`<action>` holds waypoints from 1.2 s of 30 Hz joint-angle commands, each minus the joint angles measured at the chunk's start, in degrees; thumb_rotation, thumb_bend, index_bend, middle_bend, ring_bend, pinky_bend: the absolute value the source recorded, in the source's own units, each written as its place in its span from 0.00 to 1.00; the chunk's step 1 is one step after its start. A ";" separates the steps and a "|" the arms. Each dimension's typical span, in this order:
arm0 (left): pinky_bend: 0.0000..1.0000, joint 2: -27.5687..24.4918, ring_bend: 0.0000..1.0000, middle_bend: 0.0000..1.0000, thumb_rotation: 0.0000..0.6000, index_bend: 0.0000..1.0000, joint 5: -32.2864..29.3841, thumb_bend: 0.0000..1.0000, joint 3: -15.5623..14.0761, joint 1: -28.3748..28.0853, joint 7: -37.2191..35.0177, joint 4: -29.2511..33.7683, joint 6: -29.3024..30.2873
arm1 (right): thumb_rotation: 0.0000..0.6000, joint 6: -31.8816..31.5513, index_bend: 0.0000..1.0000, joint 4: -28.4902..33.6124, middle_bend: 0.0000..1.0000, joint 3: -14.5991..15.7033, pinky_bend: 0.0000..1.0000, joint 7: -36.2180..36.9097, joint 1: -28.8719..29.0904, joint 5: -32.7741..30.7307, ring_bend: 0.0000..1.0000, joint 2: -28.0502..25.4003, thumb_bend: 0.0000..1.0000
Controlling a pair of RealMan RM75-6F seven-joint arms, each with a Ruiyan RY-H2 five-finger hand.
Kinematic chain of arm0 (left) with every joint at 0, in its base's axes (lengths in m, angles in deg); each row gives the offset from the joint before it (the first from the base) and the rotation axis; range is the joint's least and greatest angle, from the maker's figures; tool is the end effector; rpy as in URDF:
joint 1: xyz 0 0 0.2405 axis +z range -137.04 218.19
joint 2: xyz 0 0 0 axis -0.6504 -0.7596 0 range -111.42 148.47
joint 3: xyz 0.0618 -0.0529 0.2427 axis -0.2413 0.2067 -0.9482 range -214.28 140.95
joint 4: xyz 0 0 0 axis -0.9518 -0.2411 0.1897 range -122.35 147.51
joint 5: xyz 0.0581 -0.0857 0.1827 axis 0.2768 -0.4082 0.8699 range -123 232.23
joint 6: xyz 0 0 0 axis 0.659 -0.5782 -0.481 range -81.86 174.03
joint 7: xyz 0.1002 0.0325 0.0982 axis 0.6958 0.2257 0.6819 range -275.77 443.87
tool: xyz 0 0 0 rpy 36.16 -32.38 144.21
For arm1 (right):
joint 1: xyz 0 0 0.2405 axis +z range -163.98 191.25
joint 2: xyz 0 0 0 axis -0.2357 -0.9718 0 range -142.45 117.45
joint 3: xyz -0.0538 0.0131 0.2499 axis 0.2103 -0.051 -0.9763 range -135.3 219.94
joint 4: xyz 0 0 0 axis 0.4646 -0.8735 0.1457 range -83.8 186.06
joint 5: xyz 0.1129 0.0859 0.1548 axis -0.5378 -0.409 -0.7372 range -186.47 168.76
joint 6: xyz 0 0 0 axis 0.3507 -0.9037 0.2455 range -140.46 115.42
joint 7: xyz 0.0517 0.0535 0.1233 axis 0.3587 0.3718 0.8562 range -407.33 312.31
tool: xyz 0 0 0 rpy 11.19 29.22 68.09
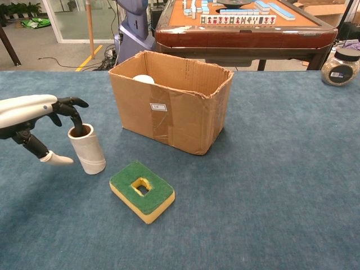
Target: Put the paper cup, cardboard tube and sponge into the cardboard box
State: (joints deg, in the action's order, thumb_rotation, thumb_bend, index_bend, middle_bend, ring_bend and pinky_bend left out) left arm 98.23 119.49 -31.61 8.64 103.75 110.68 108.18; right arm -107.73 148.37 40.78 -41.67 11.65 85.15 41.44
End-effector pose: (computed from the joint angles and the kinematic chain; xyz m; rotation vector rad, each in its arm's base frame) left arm -0.1930 0.2848 0.0222 -1.7692 -1.0789 -0.8727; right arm -0.2956 -0.1380 0.2170 1.3618 -0.8177 0.9974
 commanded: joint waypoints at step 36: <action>0.22 -1.87 0.08 0.06 1.00 0.61 1.33 0.39 -0.49 1.31 1.16 2.17 2.25 | 1.00 0.71 0.34 -0.07 0.41 -0.09 0.37 0.09 0.19 -0.05 0.34 0.06 0.38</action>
State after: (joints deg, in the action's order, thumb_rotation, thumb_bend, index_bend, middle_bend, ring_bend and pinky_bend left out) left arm 97.01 120.53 -32.14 9.66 104.47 112.05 109.78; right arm -107.02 148.30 40.70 -41.58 11.83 85.10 41.50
